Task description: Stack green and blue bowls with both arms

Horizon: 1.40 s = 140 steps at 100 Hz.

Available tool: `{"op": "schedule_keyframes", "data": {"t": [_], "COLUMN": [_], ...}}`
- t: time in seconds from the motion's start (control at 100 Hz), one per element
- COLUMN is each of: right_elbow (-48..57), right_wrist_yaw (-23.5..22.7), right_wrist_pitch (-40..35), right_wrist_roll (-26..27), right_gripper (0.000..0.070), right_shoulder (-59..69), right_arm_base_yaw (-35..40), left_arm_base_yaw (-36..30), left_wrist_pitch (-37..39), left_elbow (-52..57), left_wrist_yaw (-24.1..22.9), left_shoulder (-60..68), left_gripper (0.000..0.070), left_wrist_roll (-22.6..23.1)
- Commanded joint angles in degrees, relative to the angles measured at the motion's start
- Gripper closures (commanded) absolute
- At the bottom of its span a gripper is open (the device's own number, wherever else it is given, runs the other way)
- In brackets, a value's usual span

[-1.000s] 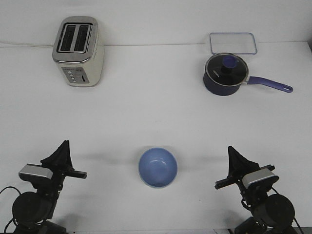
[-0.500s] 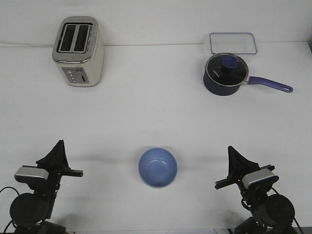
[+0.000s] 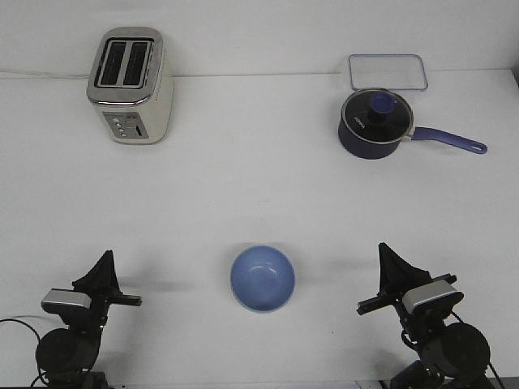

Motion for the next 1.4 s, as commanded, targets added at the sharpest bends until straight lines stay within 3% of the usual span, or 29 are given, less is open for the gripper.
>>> {"op": "schedule_keyframes", "data": {"t": [0.0, 0.84, 1.06, 1.28, 1.39], "right_elbow": [0.6, 0.6, -1.7, -13.7, -18.3], "right_wrist_yaw": [0.2, 0.2, 0.7, -5.6, -6.8], "right_wrist_pitch": [0.8, 0.8, 0.6, 5.3, 7.4], "right_wrist_roll": [-0.6, -0.8, -9.4, -19.7, -20.8], "right_gripper": [0.07, 0.07, 0.07, 0.07, 0.07], "right_shoulder": [0.2, 0.2, -0.6, -8.5, -9.5], "right_arm_base_yaw": [0.4, 0.4, -5.9, -18.3, -21.5], "left_arm_base_yaw": [0.0, -0.1, -0.1, -0.1, -0.1], "left_wrist_pitch": [2.0, 2.0, 2.0, 2.0, 2.0], "left_elbow": [-1.1, -1.1, -1.1, -1.1, -1.1], "left_wrist_yaw": [0.1, 0.0, 0.0, 0.0, 0.1], "left_shoulder": [-0.1, 0.0, 0.0, 0.0, 0.0], "left_gripper": [0.0686, 0.0686, 0.0686, 0.0686, 0.0686], "left_wrist_roll": [-0.3, -0.3, -0.3, -0.3, -0.3]}}
